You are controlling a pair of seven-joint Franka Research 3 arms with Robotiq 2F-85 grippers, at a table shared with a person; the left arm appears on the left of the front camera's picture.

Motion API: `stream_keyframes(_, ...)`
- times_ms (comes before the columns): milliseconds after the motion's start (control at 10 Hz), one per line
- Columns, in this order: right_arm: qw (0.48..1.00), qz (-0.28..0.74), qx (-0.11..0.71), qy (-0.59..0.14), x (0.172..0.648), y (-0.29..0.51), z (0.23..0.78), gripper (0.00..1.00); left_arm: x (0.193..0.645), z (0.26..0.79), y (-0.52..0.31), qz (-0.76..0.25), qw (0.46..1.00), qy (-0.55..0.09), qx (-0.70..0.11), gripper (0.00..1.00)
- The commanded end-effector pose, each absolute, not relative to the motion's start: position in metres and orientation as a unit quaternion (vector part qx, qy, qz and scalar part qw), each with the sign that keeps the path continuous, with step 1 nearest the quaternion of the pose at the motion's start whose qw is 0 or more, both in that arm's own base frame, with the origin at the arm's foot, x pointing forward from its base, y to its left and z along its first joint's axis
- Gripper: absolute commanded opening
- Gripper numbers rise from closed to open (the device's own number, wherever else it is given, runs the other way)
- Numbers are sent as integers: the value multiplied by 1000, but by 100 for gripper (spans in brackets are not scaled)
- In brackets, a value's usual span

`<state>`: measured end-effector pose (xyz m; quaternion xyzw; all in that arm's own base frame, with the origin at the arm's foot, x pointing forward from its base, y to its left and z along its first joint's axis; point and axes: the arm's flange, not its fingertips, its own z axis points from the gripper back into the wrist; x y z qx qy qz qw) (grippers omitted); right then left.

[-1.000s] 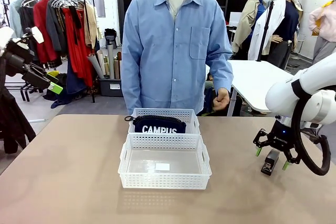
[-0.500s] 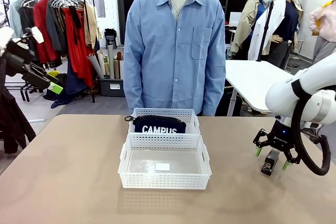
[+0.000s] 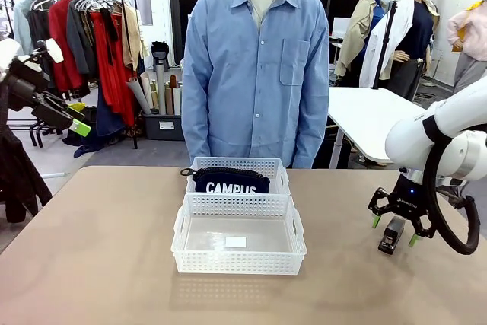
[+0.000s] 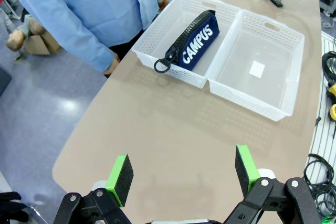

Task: Distribute items into two baskets.
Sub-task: Pick up the Stapler that the person points to.

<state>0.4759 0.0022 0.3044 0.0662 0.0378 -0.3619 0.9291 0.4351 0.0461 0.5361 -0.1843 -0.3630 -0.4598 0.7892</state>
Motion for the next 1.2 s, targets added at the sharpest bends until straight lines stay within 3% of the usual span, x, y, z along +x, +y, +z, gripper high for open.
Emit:
stream_keyframes(0,924,-379,40,23,475,4,305,55,434,536,46,-456,791,-362,-185,100)
stream_keyframes(300,924,-382,20,16,475,7,306,10,434,536,46,-456,791,-362,-185,100)
stream_keyframes(400,923,-385,10,9,476,8,305,0,434,536,46,-456,791,-362,-185,100)
stream_keyframes(1100,926,-376,7,13,479,9,304,0,434,536,46,-456,791,-362,-185,100)
